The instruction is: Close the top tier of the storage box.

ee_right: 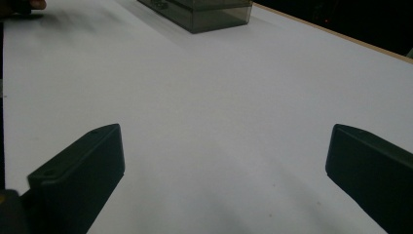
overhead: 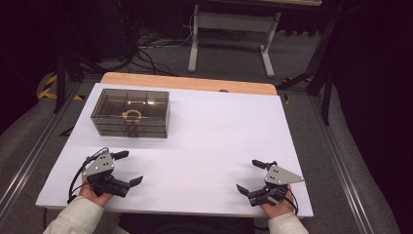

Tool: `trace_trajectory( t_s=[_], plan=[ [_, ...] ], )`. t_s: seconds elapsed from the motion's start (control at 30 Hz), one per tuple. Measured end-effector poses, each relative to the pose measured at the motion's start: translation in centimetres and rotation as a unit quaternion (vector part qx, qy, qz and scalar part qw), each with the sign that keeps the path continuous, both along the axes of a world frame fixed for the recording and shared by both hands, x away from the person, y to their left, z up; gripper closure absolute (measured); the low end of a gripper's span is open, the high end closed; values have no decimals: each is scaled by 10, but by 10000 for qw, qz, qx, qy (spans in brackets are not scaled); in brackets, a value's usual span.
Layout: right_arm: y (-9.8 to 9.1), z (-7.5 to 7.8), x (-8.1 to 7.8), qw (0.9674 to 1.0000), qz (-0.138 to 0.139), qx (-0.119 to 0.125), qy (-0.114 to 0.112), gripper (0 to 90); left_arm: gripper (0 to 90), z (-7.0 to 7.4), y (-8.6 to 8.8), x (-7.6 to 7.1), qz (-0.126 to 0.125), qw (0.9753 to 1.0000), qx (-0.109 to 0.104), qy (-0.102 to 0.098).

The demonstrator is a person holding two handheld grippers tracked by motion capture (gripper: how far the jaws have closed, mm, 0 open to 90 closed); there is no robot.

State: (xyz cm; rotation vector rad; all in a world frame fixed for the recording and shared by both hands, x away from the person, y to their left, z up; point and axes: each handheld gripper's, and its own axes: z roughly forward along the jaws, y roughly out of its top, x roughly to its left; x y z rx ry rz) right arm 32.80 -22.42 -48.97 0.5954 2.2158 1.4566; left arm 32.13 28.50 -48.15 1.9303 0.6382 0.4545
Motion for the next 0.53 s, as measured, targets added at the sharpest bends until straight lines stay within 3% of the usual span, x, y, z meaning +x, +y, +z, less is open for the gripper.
trace_trajectory(
  t_s=[0.53],
  plan=[
    [0, 0, 0, 10000, -26, -5, 18, 13, 1, 1, 2, 1, 9, 10000, -85, 4]
  ],
)
